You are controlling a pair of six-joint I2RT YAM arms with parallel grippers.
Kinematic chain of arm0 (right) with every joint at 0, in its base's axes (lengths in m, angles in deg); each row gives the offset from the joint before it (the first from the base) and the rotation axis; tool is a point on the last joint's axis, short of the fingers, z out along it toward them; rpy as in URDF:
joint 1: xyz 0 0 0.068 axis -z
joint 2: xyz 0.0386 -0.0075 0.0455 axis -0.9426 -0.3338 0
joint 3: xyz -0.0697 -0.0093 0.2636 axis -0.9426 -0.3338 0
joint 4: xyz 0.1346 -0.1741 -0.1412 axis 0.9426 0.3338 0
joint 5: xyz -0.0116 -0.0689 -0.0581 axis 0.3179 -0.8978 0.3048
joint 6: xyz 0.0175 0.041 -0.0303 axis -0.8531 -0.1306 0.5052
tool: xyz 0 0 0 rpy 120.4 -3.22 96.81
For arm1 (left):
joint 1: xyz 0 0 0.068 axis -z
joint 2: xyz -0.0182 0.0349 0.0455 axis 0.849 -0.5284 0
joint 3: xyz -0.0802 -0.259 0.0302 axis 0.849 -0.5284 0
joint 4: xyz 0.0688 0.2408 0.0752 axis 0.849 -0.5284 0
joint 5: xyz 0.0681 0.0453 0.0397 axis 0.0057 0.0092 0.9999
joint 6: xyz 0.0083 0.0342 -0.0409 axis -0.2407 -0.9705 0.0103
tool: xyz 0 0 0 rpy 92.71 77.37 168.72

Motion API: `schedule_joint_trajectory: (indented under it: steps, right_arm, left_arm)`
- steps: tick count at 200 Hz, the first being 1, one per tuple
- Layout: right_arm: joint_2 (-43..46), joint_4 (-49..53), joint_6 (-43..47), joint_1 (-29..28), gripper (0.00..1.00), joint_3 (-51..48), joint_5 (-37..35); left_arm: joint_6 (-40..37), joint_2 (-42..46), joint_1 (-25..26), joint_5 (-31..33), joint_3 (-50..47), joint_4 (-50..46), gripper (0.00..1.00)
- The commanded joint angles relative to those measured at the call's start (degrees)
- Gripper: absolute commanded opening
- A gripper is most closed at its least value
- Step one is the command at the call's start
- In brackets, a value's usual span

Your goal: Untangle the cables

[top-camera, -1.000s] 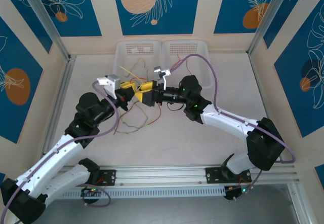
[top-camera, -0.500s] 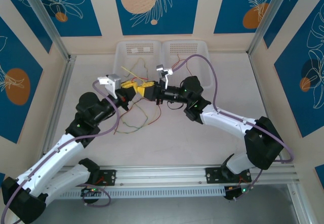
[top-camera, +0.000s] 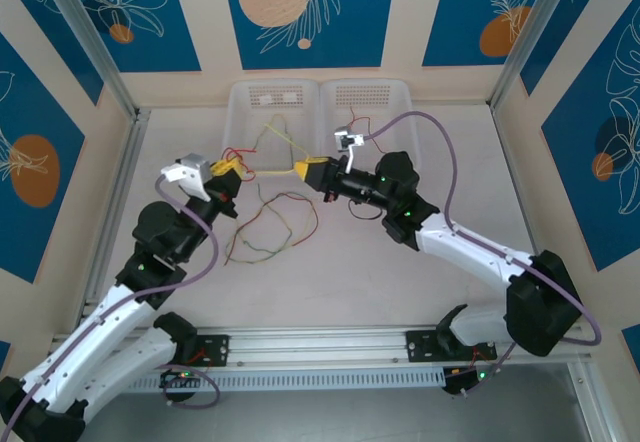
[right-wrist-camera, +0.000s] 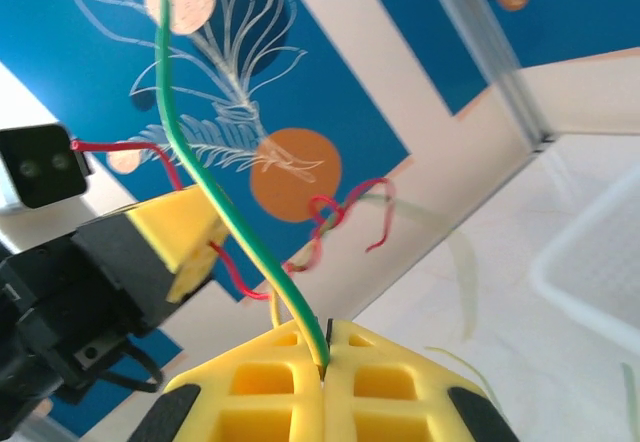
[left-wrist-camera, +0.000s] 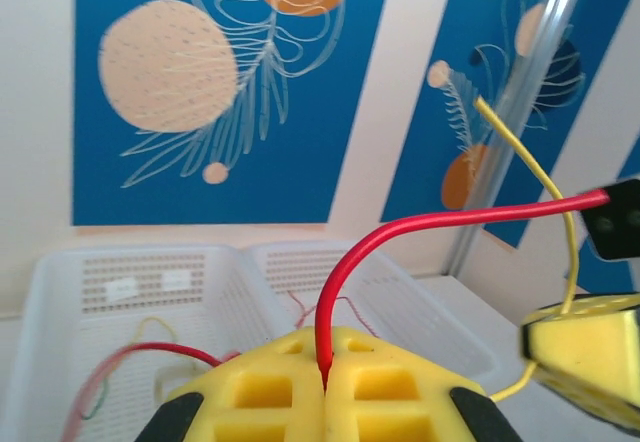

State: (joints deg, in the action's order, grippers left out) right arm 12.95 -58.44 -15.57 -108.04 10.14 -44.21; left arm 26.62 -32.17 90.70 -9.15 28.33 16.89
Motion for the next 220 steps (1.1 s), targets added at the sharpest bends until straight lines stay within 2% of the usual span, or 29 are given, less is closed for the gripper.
schedule_joint_trajectory:
  steps: [1,43,64,87,133,142,159,187,220]
  right_arm:
    - [4.14,5.21,2.37,3.48,0.0,-1.83,-8.02]
    - [11.57,16.33,3.54,8.21,0.0,-3.04,-19.39]
    - [15.59,21.29,2.61,11.16,0.0,-3.85,-25.66]
    - [20.1,24.31,1.01,15.51,0.0,-5.27,-27.99]
    - [28.58,35.97,0.68,22.35,0.0,-4.53,-39.01]
    - [29.76,37.17,0.64,24.71,0.0,-4.14,-37.46]
    - [31.47,34.13,0.79,28.4,0.0,-4.93,-28.75]
    - [30.87,31.26,3.23,28.75,0.0,-3.95,-19.08]
    - [27.83,21.12,5.63,27.94,0.0,-4.05,-1.29]
  left_arm:
    - [-3.09,3.69,-1.2,9.87,-0.65,-2.35,0.0]
    - [-4.51,9.67,-2.05,13.47,-3.21,-3.36,0.0]
    - [-3.93,10.64,-2.46,14.0,-3.35,-5.04,0.0]
    - [-3.54,10.88,-2.83,14.65,-3.94,-5.57,0.0]
    - [-3.81,10.79,-3.76,14.53,-4.72,-5.23,0.0]
    - [-3.64,10.66,-3.94,13.89,-4.74,-5.22,0.0]
    - [-3.36,10.36,-4.26,12.35,-4.46,-5.14,0.0]
    - [-4.19,9.55,-4.33,9.68,-2.57,-5.09,0.0]
    - [-5.62,8.3,-4.3,3.06,-0.62,-4.54,0.0]
